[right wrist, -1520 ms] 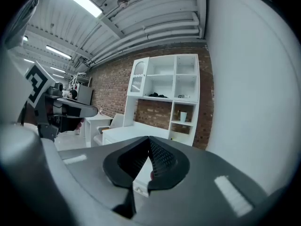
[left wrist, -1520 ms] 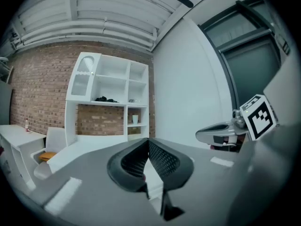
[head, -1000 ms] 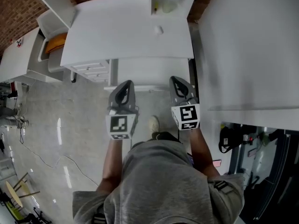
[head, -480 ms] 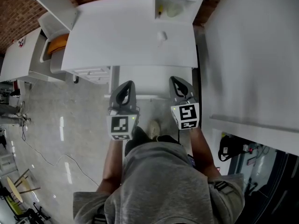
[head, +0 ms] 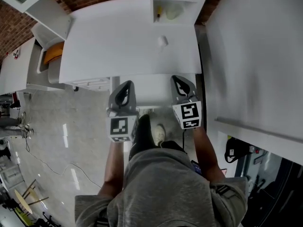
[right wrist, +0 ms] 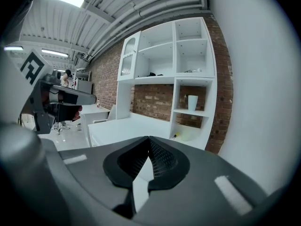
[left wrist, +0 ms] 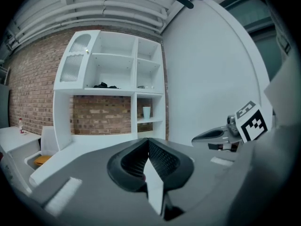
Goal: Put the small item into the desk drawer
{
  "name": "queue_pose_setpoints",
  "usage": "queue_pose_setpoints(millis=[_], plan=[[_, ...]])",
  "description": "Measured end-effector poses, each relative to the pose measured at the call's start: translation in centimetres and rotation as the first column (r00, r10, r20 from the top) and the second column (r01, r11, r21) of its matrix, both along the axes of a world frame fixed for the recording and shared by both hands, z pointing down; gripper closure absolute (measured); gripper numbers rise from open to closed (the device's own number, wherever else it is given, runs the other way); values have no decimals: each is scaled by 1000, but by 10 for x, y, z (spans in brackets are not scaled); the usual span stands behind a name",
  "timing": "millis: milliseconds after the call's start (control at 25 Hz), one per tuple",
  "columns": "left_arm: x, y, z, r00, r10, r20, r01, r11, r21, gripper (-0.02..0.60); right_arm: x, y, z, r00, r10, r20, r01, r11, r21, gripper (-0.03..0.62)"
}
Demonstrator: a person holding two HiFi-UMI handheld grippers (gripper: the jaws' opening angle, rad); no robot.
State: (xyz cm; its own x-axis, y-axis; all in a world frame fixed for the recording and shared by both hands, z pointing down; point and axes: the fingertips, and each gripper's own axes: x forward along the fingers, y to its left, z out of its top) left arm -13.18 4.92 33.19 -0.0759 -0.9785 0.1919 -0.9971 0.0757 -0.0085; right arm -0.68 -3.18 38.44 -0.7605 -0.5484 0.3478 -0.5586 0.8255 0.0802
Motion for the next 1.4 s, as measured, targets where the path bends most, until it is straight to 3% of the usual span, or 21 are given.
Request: queue_pose_setpoints(millis=[440,1320,1400], plan=[[-51,-79,38,997,59,-49,-63,995,-73,569,-41,-70,39,995,86,-48,-89,993,-77,590],[-94,-191,134,982,141,-126,-164,967,-193,569,-96,-181,137,980,147,-134,-173,962,-213,587],[-95,-197,140,980,149,-134,-174,964,-199,569,-101,-188,146,980,140,-138,-169,959,-227,546]])
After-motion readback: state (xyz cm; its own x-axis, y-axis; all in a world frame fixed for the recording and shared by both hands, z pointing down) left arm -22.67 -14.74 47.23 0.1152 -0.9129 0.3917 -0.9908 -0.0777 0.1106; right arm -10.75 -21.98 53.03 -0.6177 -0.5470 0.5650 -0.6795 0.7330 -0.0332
